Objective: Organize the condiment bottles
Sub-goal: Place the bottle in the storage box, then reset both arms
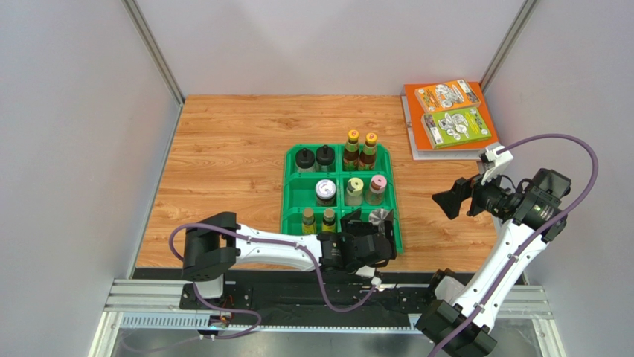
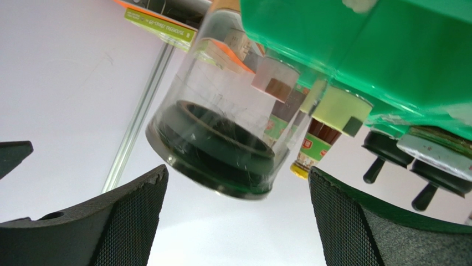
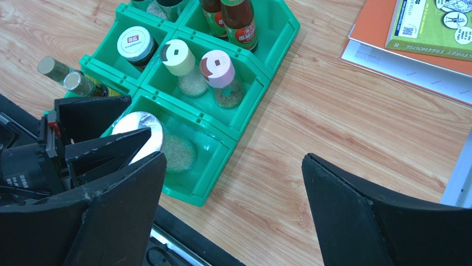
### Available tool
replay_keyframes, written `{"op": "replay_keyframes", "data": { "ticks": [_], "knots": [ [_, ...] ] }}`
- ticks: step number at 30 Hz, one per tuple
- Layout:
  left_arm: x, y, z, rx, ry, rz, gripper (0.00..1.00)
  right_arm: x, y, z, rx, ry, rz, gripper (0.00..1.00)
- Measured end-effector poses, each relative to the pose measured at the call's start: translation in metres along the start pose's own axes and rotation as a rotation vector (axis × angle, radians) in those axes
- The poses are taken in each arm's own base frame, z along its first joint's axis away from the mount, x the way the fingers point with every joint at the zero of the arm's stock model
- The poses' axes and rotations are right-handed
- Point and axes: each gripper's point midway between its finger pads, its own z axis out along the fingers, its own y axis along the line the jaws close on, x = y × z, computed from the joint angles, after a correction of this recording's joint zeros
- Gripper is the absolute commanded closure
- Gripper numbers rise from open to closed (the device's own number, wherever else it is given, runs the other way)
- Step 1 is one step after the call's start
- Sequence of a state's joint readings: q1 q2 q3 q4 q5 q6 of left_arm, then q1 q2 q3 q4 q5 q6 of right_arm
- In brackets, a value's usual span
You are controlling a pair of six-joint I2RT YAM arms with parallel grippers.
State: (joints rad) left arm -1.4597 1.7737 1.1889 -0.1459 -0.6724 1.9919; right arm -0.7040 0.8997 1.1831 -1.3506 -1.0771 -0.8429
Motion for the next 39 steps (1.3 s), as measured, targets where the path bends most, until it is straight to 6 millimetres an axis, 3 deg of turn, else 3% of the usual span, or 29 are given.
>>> {"op": "replay_keyframes", "data": {
  "ticks": [11,14,19,23,26,28,32,33,35,39],
  "knots": [
    [0.007,0.008,-0.036,-0.009,0.027,0.037,0.01,0.0,0.0,0.0,-0.004,-0.003,0.001,0.01],
    [0.017,0.014,-0.046,0.006,0.046,0.051,0.01,-0.001,0.0,0.0,-0.005,-0.004,0.001,0.01],
    [0.076,0.052,-0.081,-0.004,0.107,0.001,0.01,-0.001,0.0,0.0,-0.005,-0.004,0.001,0.01],
    [0.148,0.08,-0.135,-0.076,0.146,-0.244,0.0,0.0,0.0,0.001,-0.007,-0.003,0.005,0.01],
    [0.2,0.082,-0.17,-0.14,0.17,-0.465,0.01,0.0,-0.001,0.001,-0.009,-0.001,0.012,0.01],
    [0.244,0.063,-0.186,-0.162,0.222,-0.648,0.01,0.001,-0.003,0.002,-0.011,0.002,0.018,0.01],
    [0.322,-0.01,-0.197,-0.142,0.395,-0.97,0.01,-0.002,-0.004,0.001,-0.006,0.004,0.014,0.01],
    [0.33,-0.022,-0.2,-0.147,0.411,-1.042,0.01,-0.004,-0.005,0.0,-0.001,0.003,0.009,0.01],
    [0.362,-0.078,-0.203,-0.109,0.515,-1.221,0.01,-0.011,-0.005,-0.003,0.01,-0.004,-0.01,0.01],
    [0.384,-0.155,-0.212,-0.085,0.594,-1.532,0.0,-0.028,-0.004,-0.009,0.03,-0.024,-0.052,0.0]
  ]
}}
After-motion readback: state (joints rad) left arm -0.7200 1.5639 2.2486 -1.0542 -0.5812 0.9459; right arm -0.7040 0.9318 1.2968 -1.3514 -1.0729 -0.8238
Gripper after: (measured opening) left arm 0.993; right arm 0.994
